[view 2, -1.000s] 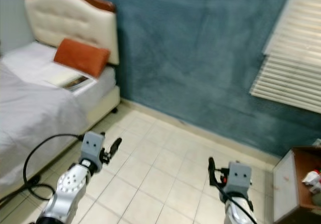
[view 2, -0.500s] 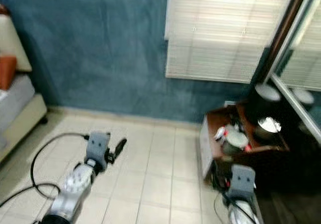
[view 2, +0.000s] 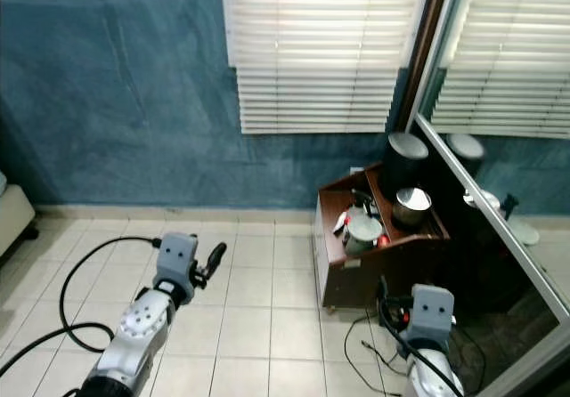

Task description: Clean up the room

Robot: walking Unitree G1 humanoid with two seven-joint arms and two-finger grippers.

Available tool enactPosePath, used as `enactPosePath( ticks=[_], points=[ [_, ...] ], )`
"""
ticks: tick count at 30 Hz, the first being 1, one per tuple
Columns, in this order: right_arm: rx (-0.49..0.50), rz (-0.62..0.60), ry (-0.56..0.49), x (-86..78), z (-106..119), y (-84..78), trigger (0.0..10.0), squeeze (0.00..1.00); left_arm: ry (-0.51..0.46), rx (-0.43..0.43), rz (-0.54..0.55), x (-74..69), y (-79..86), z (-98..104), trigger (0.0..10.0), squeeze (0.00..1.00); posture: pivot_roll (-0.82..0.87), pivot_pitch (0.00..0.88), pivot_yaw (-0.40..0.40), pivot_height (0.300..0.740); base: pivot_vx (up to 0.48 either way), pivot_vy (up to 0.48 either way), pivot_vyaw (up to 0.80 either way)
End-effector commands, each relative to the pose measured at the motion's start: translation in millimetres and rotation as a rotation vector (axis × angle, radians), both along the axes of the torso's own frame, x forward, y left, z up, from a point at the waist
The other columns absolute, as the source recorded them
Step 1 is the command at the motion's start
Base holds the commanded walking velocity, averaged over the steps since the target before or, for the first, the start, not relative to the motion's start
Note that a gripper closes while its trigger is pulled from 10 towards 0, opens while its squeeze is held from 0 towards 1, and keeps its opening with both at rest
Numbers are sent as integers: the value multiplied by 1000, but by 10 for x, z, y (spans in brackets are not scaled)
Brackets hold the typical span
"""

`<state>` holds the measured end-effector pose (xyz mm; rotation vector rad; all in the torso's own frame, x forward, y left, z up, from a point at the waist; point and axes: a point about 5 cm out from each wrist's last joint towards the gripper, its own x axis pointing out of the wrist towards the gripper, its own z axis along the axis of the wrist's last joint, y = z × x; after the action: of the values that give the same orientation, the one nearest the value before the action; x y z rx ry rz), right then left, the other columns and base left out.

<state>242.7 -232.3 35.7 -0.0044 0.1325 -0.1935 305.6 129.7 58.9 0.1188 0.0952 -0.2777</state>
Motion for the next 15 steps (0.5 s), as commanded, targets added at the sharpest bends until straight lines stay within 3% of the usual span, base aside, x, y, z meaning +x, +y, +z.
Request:
enactPosePath(
  ticks=[1,4,5,6,9,15],
  points=[
    [31,15,-23,-41,25,8,10000,0,9,18,61,-76,169,-47,10000,0,-91,0,-25,740,0,0,0],
    [58,37,-24,-104,28,17,10000,0,33,81,68,-190,231,-92,10000,0,-89,0,-19,740,0,0,0],
    [122,81,-19,-215,59,82,10000,0,66,141,51,-432,327,-101,10000,0,-87,0,-17,740,0,0,0],
    [146,98,-14,-265,71,102,10000,0,73,146,42,-534,345,-82,10000,0,-84,0,-16,740,0,0,0],
    [185,132,-2,-341,71,143,10000,0,89,128,41,-656,368,-69,10000,0,-81,0,-14,740,0,0,0],
    [192,159,23,-374,21,194,10000,0,109,108,69,-667,409,-114,10000,0,-79,0,-14,740,0,0,0]
  ],
)
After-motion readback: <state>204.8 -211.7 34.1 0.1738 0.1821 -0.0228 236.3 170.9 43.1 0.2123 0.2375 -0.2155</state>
